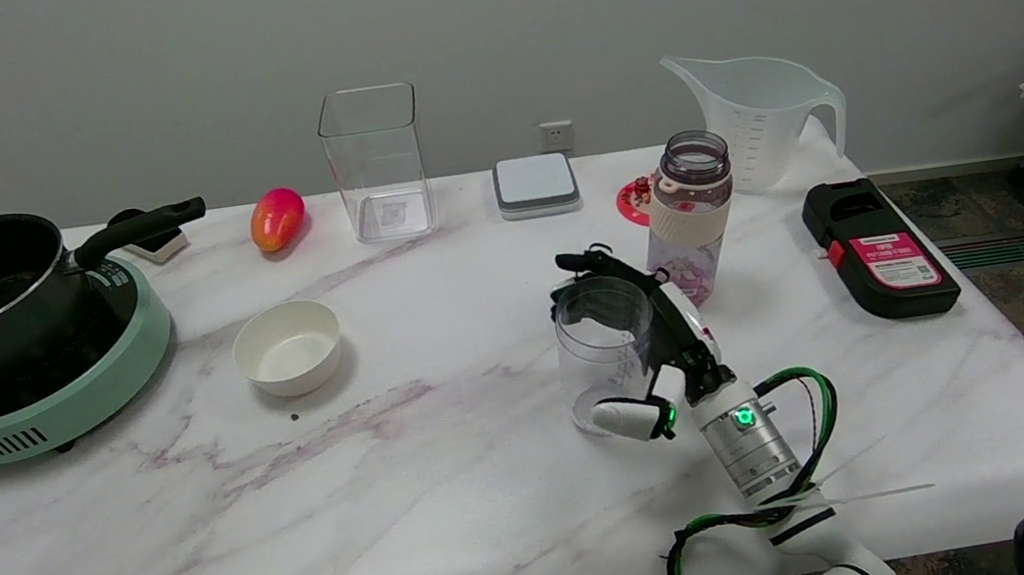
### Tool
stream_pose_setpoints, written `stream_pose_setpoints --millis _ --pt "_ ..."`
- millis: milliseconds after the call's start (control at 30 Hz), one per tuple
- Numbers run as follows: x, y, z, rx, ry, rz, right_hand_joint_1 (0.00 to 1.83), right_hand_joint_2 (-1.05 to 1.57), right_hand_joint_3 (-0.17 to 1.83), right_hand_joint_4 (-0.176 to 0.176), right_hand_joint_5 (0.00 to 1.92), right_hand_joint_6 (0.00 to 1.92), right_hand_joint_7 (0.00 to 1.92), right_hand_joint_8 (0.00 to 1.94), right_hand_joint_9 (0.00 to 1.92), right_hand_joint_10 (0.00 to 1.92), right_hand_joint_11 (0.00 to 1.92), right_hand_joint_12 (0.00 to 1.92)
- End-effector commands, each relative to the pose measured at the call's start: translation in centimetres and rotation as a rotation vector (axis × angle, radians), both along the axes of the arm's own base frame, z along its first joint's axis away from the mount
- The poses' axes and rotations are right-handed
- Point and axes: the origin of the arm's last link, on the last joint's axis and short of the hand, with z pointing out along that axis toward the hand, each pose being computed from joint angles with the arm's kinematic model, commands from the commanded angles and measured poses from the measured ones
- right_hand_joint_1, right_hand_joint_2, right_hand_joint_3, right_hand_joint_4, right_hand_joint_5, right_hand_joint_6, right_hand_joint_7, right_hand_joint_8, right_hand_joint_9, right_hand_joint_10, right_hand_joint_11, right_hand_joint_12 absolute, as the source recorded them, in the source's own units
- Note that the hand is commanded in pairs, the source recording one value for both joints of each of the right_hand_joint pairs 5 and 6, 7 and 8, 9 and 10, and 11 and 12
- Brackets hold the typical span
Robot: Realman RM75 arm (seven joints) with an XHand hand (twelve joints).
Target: Place the cup on the table.
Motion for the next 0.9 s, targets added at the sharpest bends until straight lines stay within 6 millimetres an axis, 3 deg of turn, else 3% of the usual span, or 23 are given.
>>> stream_pose_setpoints --millis 33,100,233,567,733,900 --pt "0.4 -0.4 1.3 0.023 -0.008 -0.001 1.23 -0.71 1.38 0.0 0.28 0.28 0.64 0.64 0.74 0.74 0.72 0.72" --pt "0.4 -0.5 1.6 0.021 -0.012 -0.003 1.23 -0.75 1.4 0.0 0.15 0.15 0.6 0.6 0.72 0.72 0.73 0.73" --pt "0.5 -0.7 2.5 0.011 -0.023 -0.002 1.23 -0.76 1.39 0.0 0.06 0.06 0.57 0.57 0.7 0.7 0.73 0.73" --pt "1.6 -0.4 3.8 0.039 -0.033 0.021 1.22 -0.75 1.37 0.0 0.0 0.0 0.57 0.57 0.71 0.71 0.74 0.74" --pt "1.5 0.2 4.2 0.029 -0.038 0.024 1.21 -0.54 1.23 0.0 0.55 0.55 0.58 0.58 0.71 0.71 0.72 0.72" --pt "1.4 0.8 4.4 0.017 -0.041 0.033 1.19 -0.52 1.2 0.0 0.66 0.66 0.59 0.59 0.71 0.71 0.71 0.71"
